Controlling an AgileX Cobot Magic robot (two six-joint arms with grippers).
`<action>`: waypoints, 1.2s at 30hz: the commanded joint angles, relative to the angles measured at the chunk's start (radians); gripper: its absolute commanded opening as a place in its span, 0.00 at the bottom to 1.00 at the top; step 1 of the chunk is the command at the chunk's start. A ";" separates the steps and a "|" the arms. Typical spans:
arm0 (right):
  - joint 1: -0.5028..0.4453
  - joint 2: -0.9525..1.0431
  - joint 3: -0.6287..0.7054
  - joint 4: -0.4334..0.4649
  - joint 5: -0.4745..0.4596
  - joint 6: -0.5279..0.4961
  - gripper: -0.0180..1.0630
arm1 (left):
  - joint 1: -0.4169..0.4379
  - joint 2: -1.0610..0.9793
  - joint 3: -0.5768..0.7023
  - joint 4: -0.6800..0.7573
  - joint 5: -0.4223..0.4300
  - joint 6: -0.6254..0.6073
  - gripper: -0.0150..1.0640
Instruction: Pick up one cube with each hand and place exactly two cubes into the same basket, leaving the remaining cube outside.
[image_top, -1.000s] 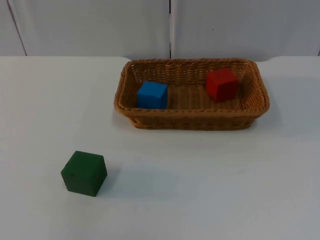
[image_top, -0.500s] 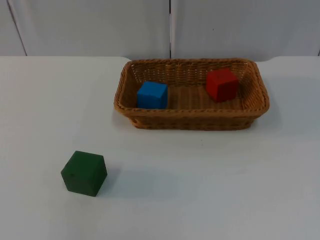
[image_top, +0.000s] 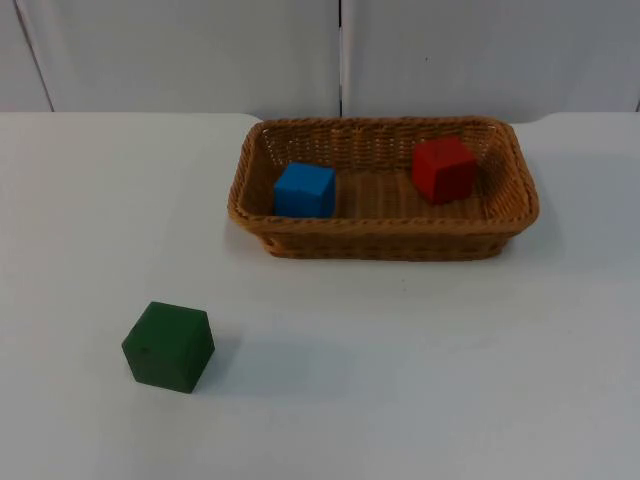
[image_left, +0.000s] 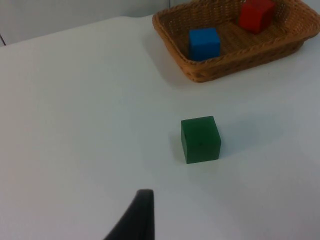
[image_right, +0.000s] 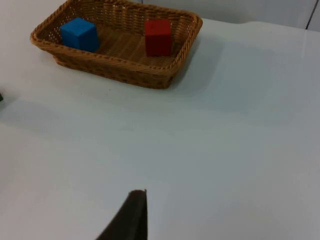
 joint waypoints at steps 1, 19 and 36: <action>0.000 -0.004 0.001 -0.002 -0.004 0.001 0.99 | -0.001 -0.004 0.004 -0.009 -0.007 0.000 0.99; -0.213 -0.004 0.001 -0.001 -0.004 0.001 0.99 | -0.001 -0.004 0.004 -0.009 -0.007 0.000 0.99; -0.251 -0.004 0.001 0.000 -0.007 0.001 0.99 | -0.001 -0.004 0.004 -0.009 -0.007 0.000 0.99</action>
